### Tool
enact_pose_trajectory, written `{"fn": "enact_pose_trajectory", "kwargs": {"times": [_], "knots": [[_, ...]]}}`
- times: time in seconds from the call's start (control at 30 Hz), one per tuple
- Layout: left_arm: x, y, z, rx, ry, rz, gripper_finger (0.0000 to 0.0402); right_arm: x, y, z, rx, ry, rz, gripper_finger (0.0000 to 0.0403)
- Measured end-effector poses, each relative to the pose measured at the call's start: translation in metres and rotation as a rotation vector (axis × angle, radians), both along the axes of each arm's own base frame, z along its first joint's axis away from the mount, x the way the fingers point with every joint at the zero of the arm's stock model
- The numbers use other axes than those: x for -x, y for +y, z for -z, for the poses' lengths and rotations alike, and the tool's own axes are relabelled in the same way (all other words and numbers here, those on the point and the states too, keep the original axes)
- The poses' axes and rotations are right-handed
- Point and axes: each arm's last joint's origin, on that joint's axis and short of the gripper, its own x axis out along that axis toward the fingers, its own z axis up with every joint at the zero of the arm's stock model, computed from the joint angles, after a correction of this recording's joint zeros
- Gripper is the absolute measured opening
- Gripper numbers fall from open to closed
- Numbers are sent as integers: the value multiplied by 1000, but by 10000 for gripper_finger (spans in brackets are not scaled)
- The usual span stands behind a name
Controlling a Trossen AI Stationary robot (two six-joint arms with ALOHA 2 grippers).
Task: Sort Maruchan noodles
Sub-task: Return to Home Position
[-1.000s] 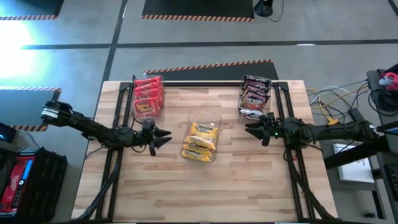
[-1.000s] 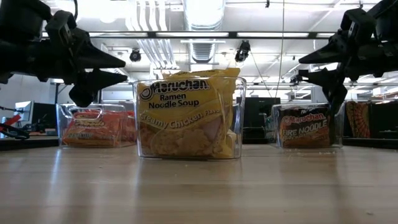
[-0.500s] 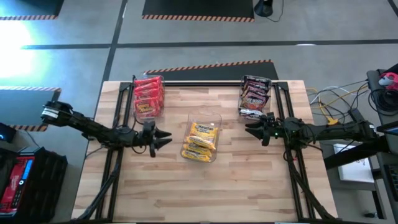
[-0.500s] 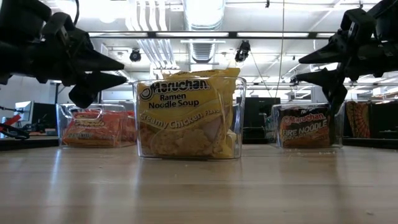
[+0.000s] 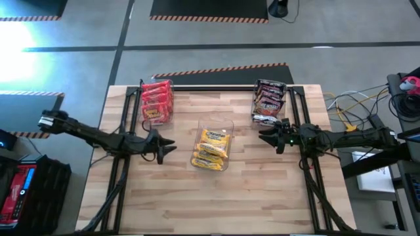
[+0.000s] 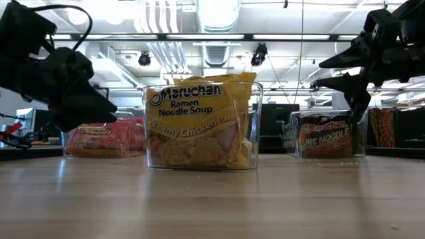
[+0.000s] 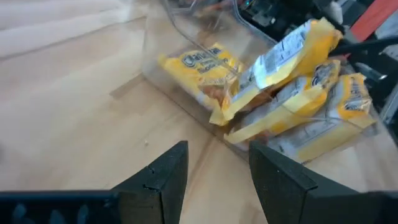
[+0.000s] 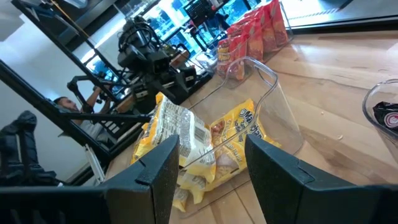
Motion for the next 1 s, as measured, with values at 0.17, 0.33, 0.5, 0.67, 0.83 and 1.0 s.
{"fn": "enact_pose_trajectory", "kwargs": {"times": [0.17,0.33,0.5,0.67,0.83,1.0], "knots": [[7,1,-11,18,-74,-1,152,0,0,0,0,0,0,171],[12,3,-25,-104,-171,38,152,0,0,0,0,0,0,171],[17,4,-34,-217,-229,51,152,0,0,0,0,0,0,171],[23,9,-32,-231,-193,-74,152,0,0,0,0,0,0,171],[30,12,-29,-164,-186,-180,152,0,0,0,0,0,0,171],[33,13,-33,-124,-239,-190,152,0,0,0,0,0,0,171]]}}
